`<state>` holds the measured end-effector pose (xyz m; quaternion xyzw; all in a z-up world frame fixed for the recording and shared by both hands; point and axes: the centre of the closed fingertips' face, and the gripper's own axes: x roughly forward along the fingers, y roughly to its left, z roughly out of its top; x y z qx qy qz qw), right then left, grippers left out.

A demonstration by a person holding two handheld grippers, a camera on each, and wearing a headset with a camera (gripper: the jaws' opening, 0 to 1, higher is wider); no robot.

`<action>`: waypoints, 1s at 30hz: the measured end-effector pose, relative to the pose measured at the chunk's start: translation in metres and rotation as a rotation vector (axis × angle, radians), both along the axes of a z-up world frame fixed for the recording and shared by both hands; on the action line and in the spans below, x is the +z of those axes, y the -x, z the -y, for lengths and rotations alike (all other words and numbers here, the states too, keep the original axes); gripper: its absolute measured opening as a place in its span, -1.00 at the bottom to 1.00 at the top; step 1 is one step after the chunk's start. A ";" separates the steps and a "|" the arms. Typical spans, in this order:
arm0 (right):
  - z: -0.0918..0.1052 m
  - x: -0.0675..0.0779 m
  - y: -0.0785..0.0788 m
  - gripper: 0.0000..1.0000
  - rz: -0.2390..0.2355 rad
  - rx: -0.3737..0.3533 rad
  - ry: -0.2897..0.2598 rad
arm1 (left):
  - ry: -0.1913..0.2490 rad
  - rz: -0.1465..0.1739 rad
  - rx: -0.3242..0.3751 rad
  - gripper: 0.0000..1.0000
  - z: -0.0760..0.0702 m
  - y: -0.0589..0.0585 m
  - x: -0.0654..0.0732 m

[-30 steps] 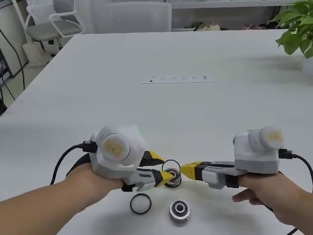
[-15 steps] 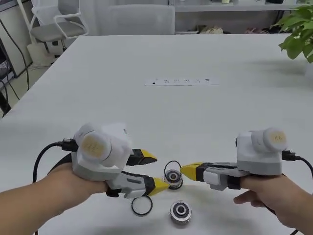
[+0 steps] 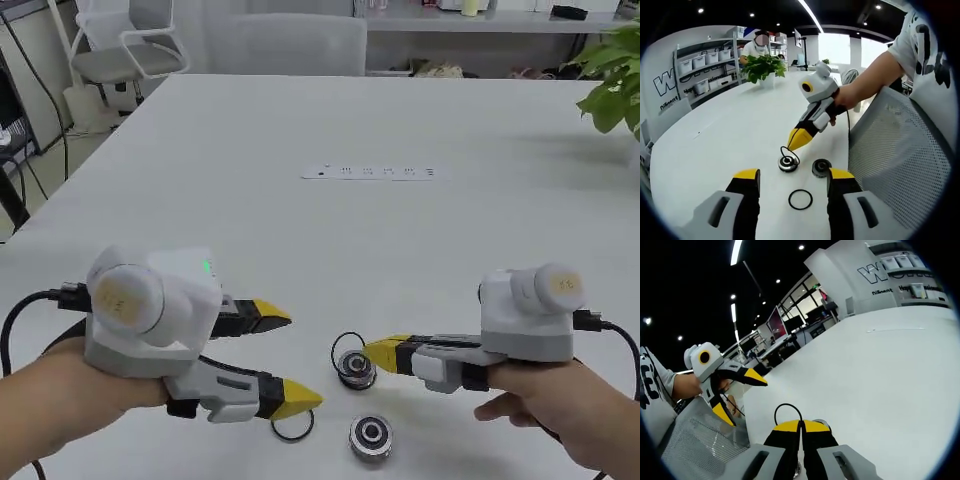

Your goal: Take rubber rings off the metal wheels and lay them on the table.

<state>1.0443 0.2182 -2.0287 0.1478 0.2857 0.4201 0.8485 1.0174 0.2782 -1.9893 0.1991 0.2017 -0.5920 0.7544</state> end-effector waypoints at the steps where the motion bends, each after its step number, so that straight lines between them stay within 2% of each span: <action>1: -0.001 0.000 0.000 -1.00 0.000 0.002 0.000 | 0.000 0.002 0.002 0.03 -0.002 0.000 0.001; 4: -0.005 0.001 0.002 -1.00 0.002 0.016 0.008 | 0.001 0.008 0.003 0.13 -0.008 0.003 0.002; 6: -0.007 0.002 0.002 -1.00 0.001 0.021 0.012 | -0.007 0.019 0.002 0.13 -0.012 0.005 0.003; 12: -0.014 0.002 0.004 -1.00 -0.004 0.041 0.016 | -0.008 0.023 0.015 0.17 -0.023 0.008 0.004; 16: -0.020 0.000 0.006 -1.00 -0.014 0.059 0.025 | -0.035 0.050 0.004 0.21 -0.030 0.011 0.002; 30: -0.039 -0.008 0.013 -1.00 -0.050 0.117 0.062 | -0.034 0.046 0.030 0.25 -0.041 0.015 0.004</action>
